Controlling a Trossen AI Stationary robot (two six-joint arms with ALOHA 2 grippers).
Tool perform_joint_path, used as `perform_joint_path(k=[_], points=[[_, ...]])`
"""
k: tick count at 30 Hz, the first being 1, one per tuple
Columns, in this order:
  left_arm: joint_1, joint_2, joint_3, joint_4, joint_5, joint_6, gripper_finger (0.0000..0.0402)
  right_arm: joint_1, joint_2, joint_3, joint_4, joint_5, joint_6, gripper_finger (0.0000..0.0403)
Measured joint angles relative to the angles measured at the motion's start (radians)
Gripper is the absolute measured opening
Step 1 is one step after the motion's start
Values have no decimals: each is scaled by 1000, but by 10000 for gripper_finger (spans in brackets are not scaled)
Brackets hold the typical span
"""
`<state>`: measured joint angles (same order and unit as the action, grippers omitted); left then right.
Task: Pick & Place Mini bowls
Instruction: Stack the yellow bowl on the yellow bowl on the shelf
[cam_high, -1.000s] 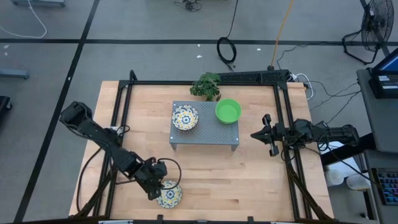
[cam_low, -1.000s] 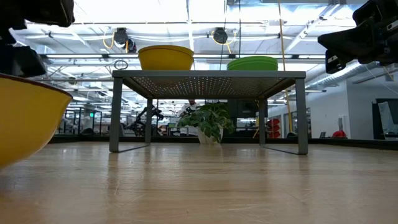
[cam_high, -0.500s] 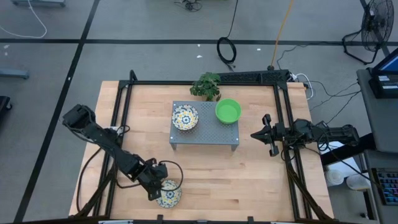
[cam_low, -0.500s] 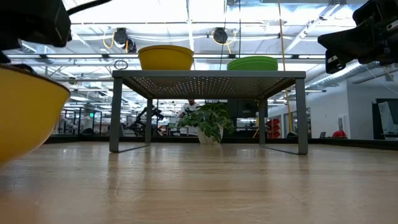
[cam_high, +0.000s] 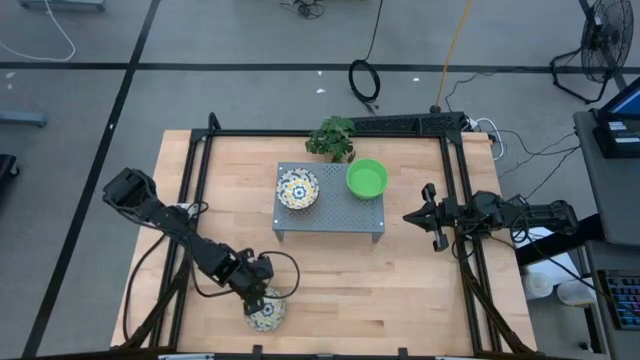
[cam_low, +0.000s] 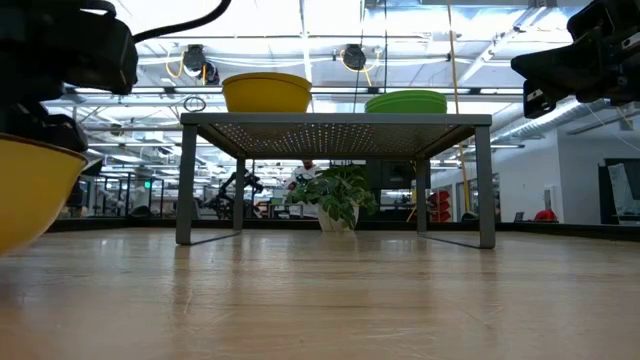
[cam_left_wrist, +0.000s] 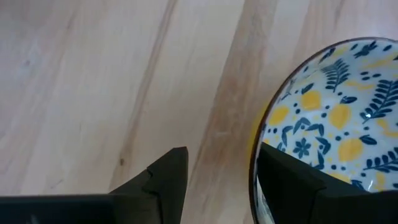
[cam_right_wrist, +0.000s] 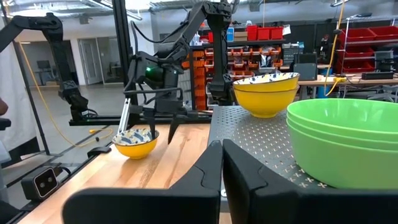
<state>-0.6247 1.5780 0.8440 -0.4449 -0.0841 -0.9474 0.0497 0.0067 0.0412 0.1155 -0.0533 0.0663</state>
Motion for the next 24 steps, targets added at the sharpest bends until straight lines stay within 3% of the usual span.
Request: perform_joint_path(k=[24], points=[[2, 0, 0, 33, 77, 182, 186, 0, 0, 0, 0, 0, 0, 0]])
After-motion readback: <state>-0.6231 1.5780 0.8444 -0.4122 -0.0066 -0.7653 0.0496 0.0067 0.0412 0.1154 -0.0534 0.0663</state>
